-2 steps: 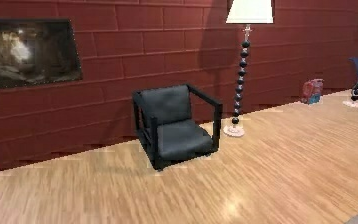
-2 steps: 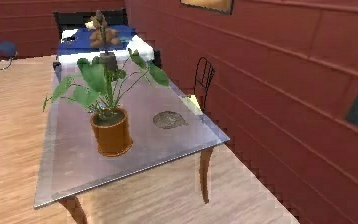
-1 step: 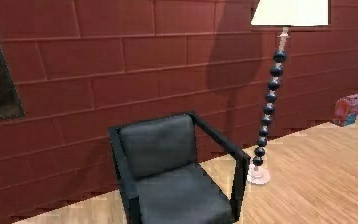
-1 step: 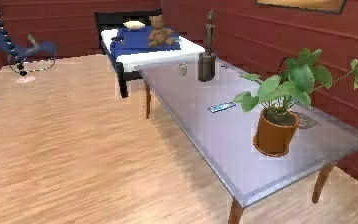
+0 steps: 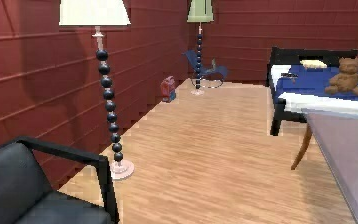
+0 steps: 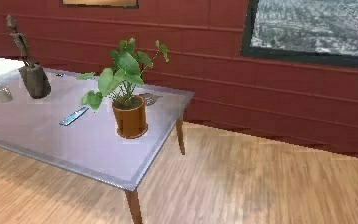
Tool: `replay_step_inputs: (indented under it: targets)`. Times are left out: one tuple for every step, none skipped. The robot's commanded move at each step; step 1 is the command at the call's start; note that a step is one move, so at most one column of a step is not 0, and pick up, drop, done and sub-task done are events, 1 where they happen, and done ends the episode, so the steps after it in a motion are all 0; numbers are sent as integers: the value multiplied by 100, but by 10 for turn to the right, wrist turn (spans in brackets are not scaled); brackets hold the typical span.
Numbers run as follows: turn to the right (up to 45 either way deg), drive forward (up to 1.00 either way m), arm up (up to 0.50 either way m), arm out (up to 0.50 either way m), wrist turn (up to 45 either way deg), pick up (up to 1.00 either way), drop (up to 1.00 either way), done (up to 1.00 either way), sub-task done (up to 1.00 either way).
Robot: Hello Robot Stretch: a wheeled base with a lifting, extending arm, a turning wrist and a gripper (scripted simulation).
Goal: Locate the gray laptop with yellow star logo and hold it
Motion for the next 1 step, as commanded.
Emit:
replay_step_inputs:
  targets:
    - [120, 0, 0, 0, 0, 0, 0, 0, 0]
